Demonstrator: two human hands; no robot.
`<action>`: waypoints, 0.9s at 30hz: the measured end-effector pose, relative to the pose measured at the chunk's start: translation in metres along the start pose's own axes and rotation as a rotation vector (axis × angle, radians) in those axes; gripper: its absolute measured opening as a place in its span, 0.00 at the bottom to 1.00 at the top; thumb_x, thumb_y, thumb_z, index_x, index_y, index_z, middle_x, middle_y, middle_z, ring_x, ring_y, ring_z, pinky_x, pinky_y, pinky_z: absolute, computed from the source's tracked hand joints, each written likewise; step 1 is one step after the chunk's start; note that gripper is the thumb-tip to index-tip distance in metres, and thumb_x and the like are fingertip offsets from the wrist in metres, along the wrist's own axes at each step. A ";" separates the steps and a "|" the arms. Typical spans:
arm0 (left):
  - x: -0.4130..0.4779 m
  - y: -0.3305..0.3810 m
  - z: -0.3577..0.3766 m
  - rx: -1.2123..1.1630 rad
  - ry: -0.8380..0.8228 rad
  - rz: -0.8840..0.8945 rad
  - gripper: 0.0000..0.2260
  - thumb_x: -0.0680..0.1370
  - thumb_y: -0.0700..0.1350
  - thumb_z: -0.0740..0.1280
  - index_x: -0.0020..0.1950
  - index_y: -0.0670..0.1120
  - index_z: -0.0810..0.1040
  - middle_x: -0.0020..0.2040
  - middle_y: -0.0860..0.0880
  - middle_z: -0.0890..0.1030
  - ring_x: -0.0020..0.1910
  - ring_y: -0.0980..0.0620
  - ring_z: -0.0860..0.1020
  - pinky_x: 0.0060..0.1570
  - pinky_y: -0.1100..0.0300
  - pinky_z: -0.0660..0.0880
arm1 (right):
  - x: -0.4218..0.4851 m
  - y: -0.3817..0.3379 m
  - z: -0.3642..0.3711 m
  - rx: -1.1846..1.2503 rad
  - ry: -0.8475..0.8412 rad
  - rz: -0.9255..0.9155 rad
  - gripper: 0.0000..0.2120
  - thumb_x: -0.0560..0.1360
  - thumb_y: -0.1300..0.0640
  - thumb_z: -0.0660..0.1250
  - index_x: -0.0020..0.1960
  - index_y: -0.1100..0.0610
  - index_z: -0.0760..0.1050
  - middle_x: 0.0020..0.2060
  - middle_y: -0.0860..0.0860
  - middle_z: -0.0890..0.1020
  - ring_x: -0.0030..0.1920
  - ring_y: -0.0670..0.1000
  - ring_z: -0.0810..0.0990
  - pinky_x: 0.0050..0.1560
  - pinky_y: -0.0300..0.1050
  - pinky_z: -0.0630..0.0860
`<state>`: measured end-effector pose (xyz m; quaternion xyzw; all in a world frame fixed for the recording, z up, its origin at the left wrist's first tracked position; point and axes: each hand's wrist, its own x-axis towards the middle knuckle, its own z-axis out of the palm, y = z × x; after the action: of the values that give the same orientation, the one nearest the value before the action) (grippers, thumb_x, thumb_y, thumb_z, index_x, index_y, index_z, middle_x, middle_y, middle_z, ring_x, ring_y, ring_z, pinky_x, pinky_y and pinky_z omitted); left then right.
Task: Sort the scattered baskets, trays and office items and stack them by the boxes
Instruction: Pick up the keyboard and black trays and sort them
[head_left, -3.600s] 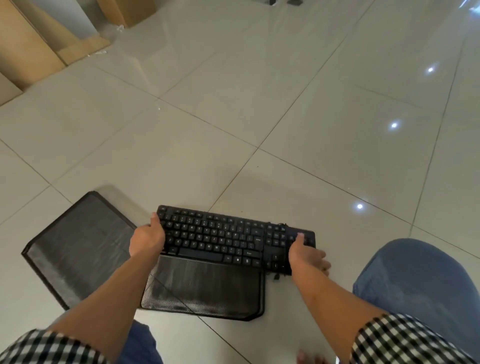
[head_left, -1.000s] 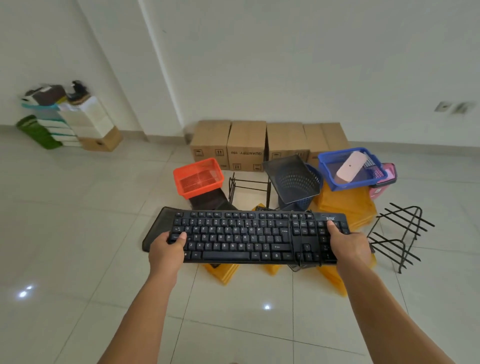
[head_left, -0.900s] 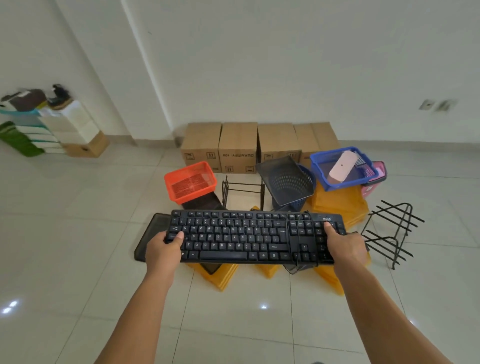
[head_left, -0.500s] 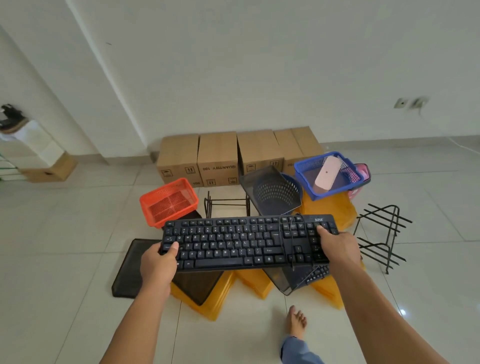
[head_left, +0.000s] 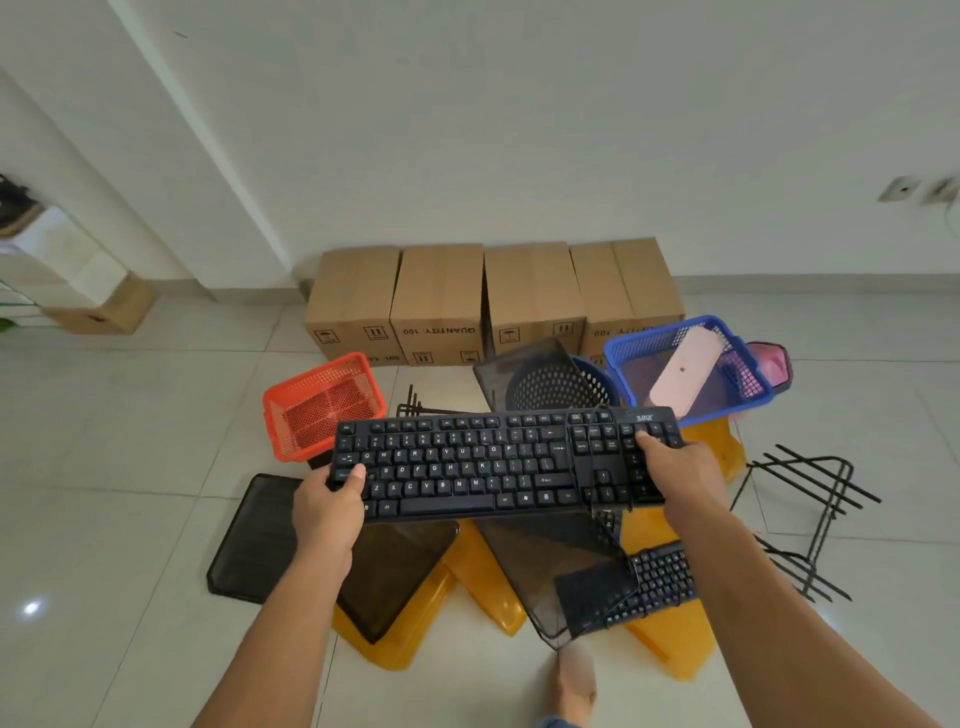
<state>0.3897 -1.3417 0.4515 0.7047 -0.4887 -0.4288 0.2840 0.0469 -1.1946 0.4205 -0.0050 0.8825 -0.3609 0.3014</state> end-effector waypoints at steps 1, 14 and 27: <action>0.005 0.002 0.006 0.005 0.010 -0.010 0.06 0.82 0.47 0.67 0.57 0.49 0.79 0.51 0.48 0.82 0.50 0.48 0.79 0.47 0.53 0.77 | 0.008 -0.007 0.003 0.001 -0.009 0.009 0.30 0.72 0.36 0.71 0.62 0.60 0.77 0.55 0.59 0.81 0.55 0.62 0.80 0.57 0.58 0.80; 0.127 0.011 0.063 0.037 -0.040 -0.047 0.02 0.82 0.47 0.67 0.53 0.52 0.79 0.47 0.53 0.80 0.45 0.53 0.77 0.46 0.54 0.73 | 0.074 -0.061 0.069 -0.109 -0.038 0.024 0.35 0.71 0.36 0.72 0.70 0.55 0.72 0.61 0.57 0.80 0.61 0.61 0.78 0.62 0.60 0.78; 0.248 -0.064 0.168 0.049 -0.061 -0.149 0.07 0.82 0.46 0.67 0.58 0.47 0.79 0.49 0.50 0.78 0.47 0.50 0.76 0.51 0.52 0.72 | 0.181 -0.042 0.191 -0.409 -0.072 0.054 0.52 0.68 0.29 0.72 0.79 0.55 0.53 0.73 0.63 0.66 0.72 0.67 0.66 0.70 0.64 0.68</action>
<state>0.3085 -1.5468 0.2388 0.7322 -0.4538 -0.4581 0.2191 -0.0079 -1.3880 0.2451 -0.0553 0.9260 -0.1654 0.3348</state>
